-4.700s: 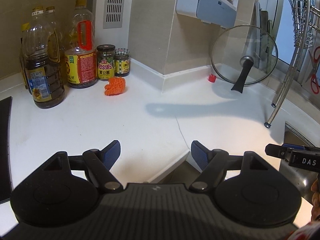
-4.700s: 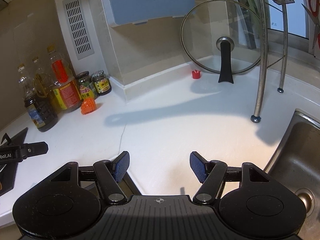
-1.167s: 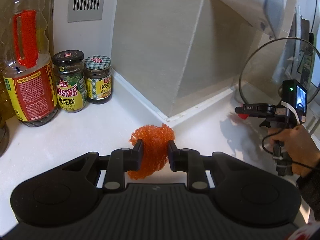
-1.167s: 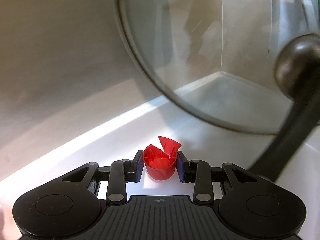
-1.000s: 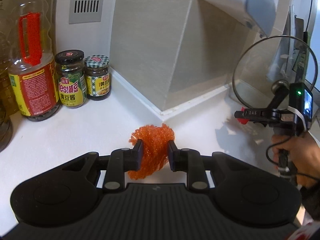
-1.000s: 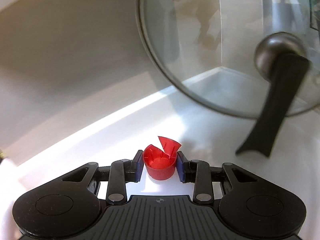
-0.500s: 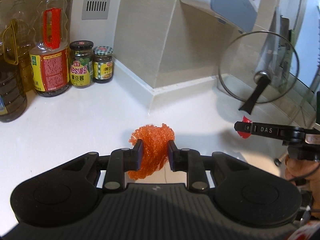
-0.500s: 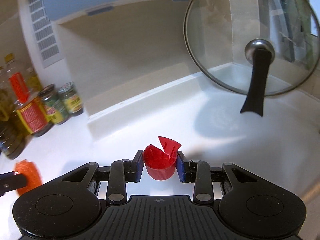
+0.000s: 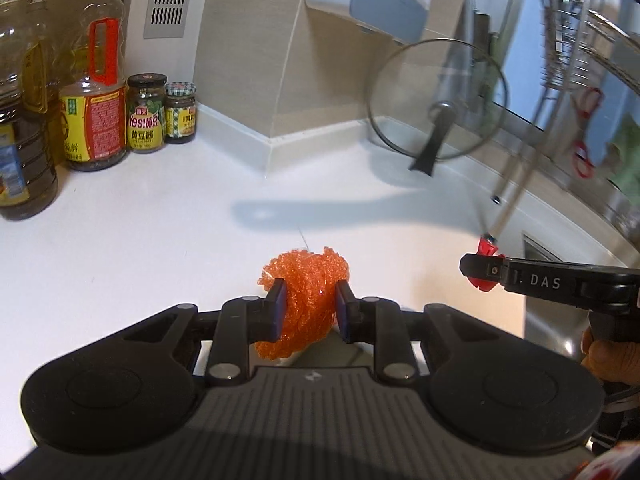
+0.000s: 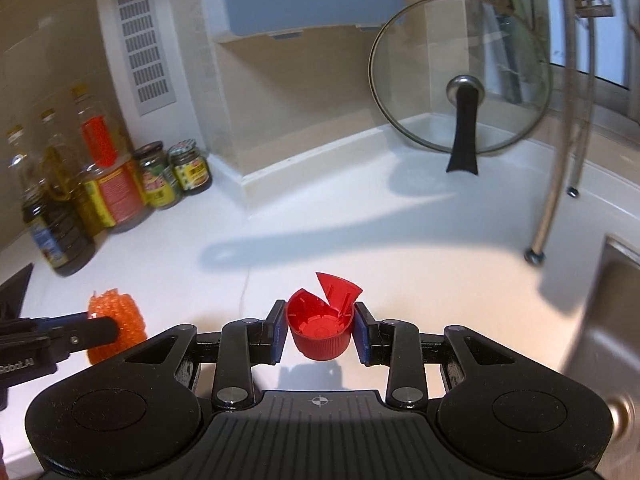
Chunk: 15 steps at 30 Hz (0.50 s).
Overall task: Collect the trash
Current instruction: 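Carry the orange scrubber and red cap down over the trash bin with both grippers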
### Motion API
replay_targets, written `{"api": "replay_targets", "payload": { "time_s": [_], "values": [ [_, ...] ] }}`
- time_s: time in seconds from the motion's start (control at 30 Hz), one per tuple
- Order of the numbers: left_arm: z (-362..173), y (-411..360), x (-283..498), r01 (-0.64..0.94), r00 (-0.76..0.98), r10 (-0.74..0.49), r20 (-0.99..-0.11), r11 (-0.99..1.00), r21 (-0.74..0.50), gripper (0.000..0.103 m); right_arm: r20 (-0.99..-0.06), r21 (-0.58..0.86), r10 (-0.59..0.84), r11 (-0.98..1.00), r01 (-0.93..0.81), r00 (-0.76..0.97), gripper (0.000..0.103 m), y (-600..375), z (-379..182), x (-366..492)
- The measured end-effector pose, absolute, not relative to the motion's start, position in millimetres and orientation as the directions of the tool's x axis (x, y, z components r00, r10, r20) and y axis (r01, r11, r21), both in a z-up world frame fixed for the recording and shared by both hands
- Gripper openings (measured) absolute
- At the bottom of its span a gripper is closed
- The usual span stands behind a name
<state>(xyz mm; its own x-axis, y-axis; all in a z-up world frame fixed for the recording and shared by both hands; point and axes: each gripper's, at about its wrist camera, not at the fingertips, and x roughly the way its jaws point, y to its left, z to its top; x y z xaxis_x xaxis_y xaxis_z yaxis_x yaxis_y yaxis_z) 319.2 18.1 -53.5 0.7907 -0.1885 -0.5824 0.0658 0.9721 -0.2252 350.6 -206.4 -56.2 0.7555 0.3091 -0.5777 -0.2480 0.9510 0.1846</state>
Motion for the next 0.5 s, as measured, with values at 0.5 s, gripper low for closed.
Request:
{"api": "replay_targets", "payload": {
  "time_s": [0.5],
  "values": [
    [-69, 16, 232, 0.079, 0.752, -0.223, -0.621, 0.965, -0.251, 0.022, -0.606, 0.199, 0.341, 0.94, -0.278, 0.719, 0.034, -194, -78, 245]
  ]
}}
